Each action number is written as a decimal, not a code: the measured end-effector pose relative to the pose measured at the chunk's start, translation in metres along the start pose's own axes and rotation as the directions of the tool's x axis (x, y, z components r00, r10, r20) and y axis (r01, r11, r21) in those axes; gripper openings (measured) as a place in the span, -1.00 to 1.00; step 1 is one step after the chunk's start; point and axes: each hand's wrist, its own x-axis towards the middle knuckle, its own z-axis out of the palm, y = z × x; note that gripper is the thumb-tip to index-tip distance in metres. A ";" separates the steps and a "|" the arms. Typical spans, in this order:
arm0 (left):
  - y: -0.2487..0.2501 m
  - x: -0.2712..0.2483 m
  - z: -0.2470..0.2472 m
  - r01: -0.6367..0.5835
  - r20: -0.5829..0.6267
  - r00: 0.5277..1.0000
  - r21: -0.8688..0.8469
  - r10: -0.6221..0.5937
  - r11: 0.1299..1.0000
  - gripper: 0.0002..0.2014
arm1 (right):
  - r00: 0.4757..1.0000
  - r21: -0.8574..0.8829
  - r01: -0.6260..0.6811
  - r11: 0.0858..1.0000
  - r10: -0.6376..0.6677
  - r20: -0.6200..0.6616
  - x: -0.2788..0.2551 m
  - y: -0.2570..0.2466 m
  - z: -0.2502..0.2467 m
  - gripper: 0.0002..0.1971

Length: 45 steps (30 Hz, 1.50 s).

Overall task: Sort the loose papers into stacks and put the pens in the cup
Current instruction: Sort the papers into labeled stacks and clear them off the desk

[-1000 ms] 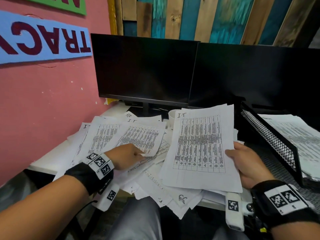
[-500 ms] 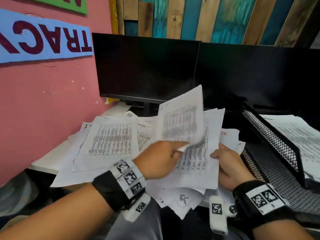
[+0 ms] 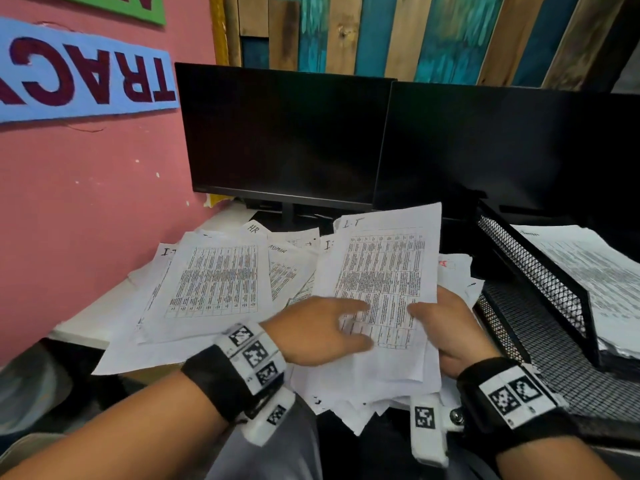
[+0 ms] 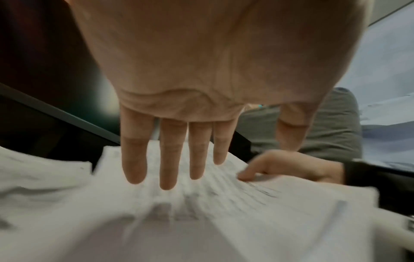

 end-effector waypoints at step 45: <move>0.009 0.009 0.027 -0.210 -0.130 0.974 -0.218 0.185 0.953 -0.75 | 0.999 0.064 -0.032 0.997 0.029 0.040 -0.006 -0.007 -0.005 -0.62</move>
